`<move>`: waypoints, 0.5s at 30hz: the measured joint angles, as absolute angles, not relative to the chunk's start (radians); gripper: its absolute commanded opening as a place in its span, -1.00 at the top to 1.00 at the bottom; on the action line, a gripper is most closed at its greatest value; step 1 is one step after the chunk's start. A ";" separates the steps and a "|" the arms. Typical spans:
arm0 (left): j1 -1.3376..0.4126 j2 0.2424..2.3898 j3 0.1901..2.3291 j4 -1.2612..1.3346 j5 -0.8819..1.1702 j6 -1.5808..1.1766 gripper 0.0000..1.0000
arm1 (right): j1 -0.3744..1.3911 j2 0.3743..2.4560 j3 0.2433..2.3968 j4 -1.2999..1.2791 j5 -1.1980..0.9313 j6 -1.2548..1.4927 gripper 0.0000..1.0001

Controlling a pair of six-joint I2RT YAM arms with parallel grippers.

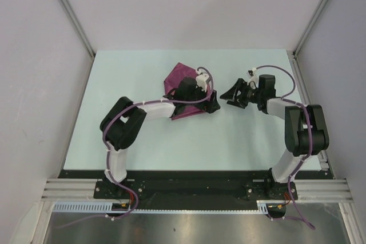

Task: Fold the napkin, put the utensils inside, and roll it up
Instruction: Fold the napkin at the center of the board.

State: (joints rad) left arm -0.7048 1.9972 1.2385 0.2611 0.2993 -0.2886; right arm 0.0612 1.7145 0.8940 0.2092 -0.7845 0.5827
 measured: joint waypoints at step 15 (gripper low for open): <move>-0.516 1.543 0.841 0.264 0.217 -0.420 -0.99 | 0.124 1.975 1.004 0.246 -0.823 0.587 -0.43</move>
State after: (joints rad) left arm -0.5163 1.5429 0.8406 0.2642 0.2169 -0.4202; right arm 0.1238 1.9747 1.0039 0.2459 -0.8227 0.5869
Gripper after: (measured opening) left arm 0.996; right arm 0.729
